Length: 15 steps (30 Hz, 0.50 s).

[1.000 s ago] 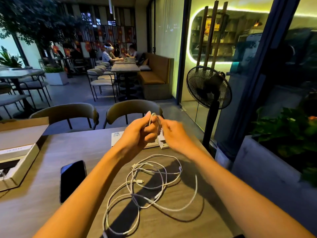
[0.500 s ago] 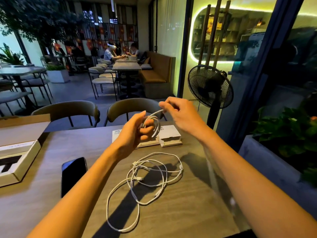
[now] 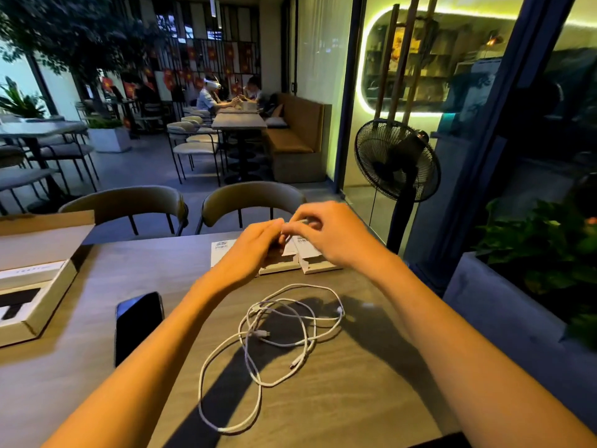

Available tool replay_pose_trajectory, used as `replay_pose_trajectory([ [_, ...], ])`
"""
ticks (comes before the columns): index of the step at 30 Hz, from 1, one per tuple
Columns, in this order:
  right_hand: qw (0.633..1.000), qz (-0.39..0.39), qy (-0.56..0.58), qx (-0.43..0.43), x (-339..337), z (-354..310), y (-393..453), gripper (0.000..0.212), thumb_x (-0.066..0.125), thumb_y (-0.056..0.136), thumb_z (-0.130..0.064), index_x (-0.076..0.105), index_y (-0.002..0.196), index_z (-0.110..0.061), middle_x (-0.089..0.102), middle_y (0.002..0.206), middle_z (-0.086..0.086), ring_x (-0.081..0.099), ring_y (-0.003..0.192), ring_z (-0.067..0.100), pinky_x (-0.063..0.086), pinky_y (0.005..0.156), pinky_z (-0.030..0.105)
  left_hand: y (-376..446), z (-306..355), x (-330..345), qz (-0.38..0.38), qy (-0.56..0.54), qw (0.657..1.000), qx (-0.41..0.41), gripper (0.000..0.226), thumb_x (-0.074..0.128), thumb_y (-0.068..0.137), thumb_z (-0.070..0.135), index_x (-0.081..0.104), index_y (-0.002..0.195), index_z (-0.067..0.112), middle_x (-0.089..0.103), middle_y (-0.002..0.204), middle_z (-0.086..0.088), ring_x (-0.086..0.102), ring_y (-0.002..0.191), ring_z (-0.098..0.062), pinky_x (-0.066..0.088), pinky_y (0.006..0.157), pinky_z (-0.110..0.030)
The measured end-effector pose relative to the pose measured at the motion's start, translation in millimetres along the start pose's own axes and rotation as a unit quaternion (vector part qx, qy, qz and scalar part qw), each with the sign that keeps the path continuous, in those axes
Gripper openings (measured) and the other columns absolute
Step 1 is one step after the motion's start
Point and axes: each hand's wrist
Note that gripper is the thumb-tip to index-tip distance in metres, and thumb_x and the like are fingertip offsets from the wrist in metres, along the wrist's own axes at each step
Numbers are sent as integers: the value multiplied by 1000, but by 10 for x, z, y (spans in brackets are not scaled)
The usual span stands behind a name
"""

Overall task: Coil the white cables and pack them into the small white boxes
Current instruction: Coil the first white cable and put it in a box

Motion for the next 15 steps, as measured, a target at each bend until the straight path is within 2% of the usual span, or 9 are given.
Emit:
replay_pose_trajectory([
  [2, 998, 37, 45, -12, -38, 94, 62, 21, 72, 89, -45, 69, 83, -25, 60, 66, -11, 51, 60, 7, 41, 57, 26, -12, 120, 17, -14, -108, 993, -47, 48, 31, 107, 39, 44, 64, 20, 41, 54, 5, 36, 51, -9, 31, 52, -21],
  [4, 993, 67, 88, -31, 58, 114, 57, 23, 64, 98, -37, 69, 84, -19, 56, 63, -13, 47, 59, 7, 39, 58, 27, -20, 226, -5, -44, -229, 971, -60, 49, 32, 106, 36, 42, 59, 23, 34, 52, 6, 28, 48, -9, 27, 49, -21],
  [7, 987, 109, 115, -9, 318, 158, -35, 29, 45, 109, -21, 72, 105, -13, 69, 83, -3, 59, 72, 3, 47, 66, 20, -28, 384, -92, -85, -452, 887, -50, 42, 35, 104, 31, 40, 63, 21, 22, 54, 7, 19, 44, -8, 29, 42, -18],
  [9, 988, 86, 119, 55, 479, 189, -139, 30, 39, 110, -17, 66, 98, -15, 61, 77, -4, 53, 65, 2, 42, 62, 19, 4, 436, -115, -62, -528, 846, -28, 39, 33, 105, 32, 40, 69, 19, 23, 57, 5, 21, 46, -8, 25, 44, -16],
  [10, 989, 57, 105, 82, 558, 185, -194, 31, 38, 110, -15, 64, 93, -14, 57, 73, -5, 49, 63, 3, 40, 61, 24, 40, 449, -107, -34, -533, 845, -23, 40, 30, 107, 33, 41, 72, 18, 27, 58, 5, 27, 47, -8, 26, 46, -17],
  [11, 992, 16, 84, 98, 629, 159, -248, 31, 38, 109, -14, 64, 92, -12, 56, 74, -5, 49, 66, 5, 40, 63, 28, 82, 429, -98, 5, -503, 864, -18, 42, 27, 109, 35, 43, 75, 17, 34, 59, 4, 35, 50, -9, 33, 49, -18],
  [12, 992, -38, 60, 105, 694, 106, -294, 31, 37, 109, -13, 65, 94, -11, 58, 79, -1, 53, 71, 10, 42, 67, 32, 117, 391, -86, 46, -432, 900, -7, 42, 25, 109, 34, 45, 77, 15, 42, 61, 1, 46, 55, -11, 43, 57, -21],
  [14, 985, -131, 23, 110, 755, -64, -374, 30, 37, 108, -13, 65, 102, -18, 62, 96, 6, 59, 86, 20, 49, 77, 37, 148, 263, -58, 114, -192, 974, 25, 40, 27, 110, 30, 50, 83, 11, 59, 74, -6, 63, 75, -22, 53, 80, -32],
  [15, 983, -151, 13, 104, 741, -142, -408, 28, 38, 108, -14, 65, 105, -19, 63, 103, 8, 60, 90, 23, 51, 81, 39, 137, 186, -39, 124, -61, 990, 35, 38, 29, 110, 29, 54, 89, 8, 65, 81, -9, 66, 84, -26, 53, 86, -36],
])
Point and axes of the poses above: each hand's wrist, its own y-axis towards the middle knuckle, its own x-axis out of the palm, z = x × y
